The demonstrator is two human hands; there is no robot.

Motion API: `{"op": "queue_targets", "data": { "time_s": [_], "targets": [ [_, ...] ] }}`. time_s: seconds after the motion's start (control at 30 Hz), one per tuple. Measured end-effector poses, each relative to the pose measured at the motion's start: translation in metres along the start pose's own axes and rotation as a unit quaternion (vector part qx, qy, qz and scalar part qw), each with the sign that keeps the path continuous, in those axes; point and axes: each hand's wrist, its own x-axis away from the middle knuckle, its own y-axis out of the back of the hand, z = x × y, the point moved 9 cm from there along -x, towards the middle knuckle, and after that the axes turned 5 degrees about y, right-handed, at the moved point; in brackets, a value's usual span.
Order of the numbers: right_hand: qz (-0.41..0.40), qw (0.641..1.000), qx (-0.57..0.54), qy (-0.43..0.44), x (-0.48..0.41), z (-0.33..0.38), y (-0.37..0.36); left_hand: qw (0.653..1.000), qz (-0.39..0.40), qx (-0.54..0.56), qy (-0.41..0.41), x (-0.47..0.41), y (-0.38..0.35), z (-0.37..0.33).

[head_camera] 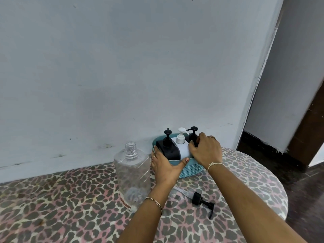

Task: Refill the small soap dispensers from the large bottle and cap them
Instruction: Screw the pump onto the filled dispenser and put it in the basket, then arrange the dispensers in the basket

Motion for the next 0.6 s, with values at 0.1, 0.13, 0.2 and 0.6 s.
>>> {"op": "queue_targets", "data": {
  "time_s": [0.1,0.13,0.2,0.6],
  "targets": [
    [0.000,1.000,0.014,0.007,0.002,-0.002,0.000,1.000,0.005,-0.007,0.002,0.000,0.000,0.000],
    [0.007,1.000,0.014,0.008,0.002,-0.003,0.000,1.000,0.007,-0.006,0.002,0.000,0.000,0.000],
    [0.021,1.000,0.020,0.013,0.004,-0.003,0.001,1.000,0.012,-0.008,0.005,0.000,0.000,-0.001],
    [0.145,0.983,-0.108,-0.018,0.041,-0.026,-0.009,0.997,0.051,-0.048,-0.019,0.047,0.005,-0.017]
  ]
}}
